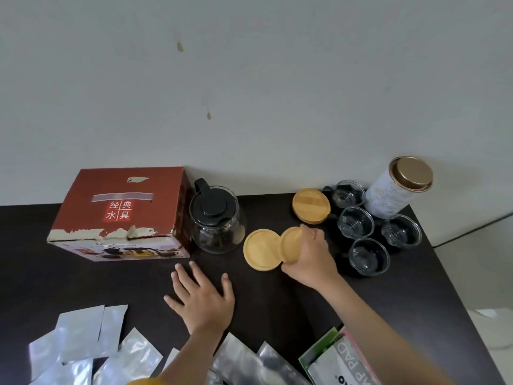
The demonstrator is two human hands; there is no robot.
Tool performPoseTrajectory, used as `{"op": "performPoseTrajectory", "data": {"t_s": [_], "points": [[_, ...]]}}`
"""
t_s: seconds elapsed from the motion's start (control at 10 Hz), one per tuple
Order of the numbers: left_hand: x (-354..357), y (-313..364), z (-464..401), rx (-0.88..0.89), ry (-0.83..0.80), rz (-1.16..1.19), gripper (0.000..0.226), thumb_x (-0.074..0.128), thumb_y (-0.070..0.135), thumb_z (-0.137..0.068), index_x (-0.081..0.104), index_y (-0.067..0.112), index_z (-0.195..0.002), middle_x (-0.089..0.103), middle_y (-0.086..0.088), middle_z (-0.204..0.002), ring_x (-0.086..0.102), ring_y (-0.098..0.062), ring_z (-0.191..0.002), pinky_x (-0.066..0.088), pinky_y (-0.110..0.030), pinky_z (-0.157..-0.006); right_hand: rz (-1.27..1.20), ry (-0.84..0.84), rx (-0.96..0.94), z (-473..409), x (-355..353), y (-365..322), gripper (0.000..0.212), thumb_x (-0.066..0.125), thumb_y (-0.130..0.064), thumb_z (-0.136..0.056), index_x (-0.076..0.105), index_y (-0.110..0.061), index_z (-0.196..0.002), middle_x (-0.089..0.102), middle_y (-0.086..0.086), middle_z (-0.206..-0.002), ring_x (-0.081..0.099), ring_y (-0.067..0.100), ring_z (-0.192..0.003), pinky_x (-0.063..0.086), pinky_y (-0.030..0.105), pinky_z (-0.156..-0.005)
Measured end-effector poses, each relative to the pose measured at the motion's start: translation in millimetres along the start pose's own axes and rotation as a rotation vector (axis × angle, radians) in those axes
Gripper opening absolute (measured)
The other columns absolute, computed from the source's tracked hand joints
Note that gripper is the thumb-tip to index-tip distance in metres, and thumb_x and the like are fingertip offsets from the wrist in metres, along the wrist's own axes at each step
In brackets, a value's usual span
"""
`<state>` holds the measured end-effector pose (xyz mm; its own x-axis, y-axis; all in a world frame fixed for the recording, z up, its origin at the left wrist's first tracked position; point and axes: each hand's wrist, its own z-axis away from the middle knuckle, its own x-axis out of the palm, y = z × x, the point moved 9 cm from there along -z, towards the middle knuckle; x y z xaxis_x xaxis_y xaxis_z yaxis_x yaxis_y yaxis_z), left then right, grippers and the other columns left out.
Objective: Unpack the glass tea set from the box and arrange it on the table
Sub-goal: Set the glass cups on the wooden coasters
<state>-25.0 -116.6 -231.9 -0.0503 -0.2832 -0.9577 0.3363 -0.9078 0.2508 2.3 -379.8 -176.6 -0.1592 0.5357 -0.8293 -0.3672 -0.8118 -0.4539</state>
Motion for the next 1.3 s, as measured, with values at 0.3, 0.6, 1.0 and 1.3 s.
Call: {"op": "performPoseTrajectory", "data": {"t_s": [0.3,0.6,1.0,1.3], "points": [[-1.1,1.2,0.6,0.008,0.023,0.009,0.084,0.028,0.059,-0.08,0.036,0.001,-0.14,0.029,-0.025,-0.148,0.023,-0.041,-0.138,0.023,-0.07,-0.101,0.144,-0.114,0.009,-2.2,0.4,20.5,0.098,0.078,-0.024,-0.074,0.016,-0.012,-0.149,0.004,0.01,-0.159,0.007,0.03,-0.147,0.031,0.042,-0.113],[0.5,1.8,0.2,0.007,0.044,0.0,0.084,0.029,0.059,-0.079,0.038,0.0,-0.138,0.03,-0.025,-0.147,0.024,-0.041,-0.137,0.024,-0.07,-0.1,0.303,-0.002,-0.002,-86.7,-64.3,-15.9,0.079,0.079,-0.035,-0.074,0.036,-0.008,-0.134,0.042,0.009,-0.135,0.052,0.029,-0.117,0.048,0.037,-0.079],[0.3,0.9,-1.6,-0.001,0.047,-0.01,0.083,0.031,0.058,-0.08,0.038,0.001,-0.139,0.03,-0.025,-0.148,0.024,-0.04,-0.138,0.024,-0.069,-0.1,0.385,-0.034,-0.025,-107.6,-60.7,-39.1,0.1,0.086,-0.05,-0.057,0.036,-0.007,-0.132,0.045,0.011,-0.13,0.053,0.029,-0.113,0.049,0.037,-0.078],[0.5,0.0,-0.8,-0.001,0.038,-0.014,0.083,0.031,0.059,-0.079,0.038,0.002,-0.139,0.03,-0.024,-0.148,0.026,-0.041,-0.137,0.025,-0.069,-0.101,0.184,0.147,-0.217,-91.0,-11.2,-93.5,0.086,0.082,-0.048,-0.065,0.04,-0.007,-0.128,0.046,0.012,-0.127,0.047,0.032,-0.117,0.047,0.037,-0.088]]}}
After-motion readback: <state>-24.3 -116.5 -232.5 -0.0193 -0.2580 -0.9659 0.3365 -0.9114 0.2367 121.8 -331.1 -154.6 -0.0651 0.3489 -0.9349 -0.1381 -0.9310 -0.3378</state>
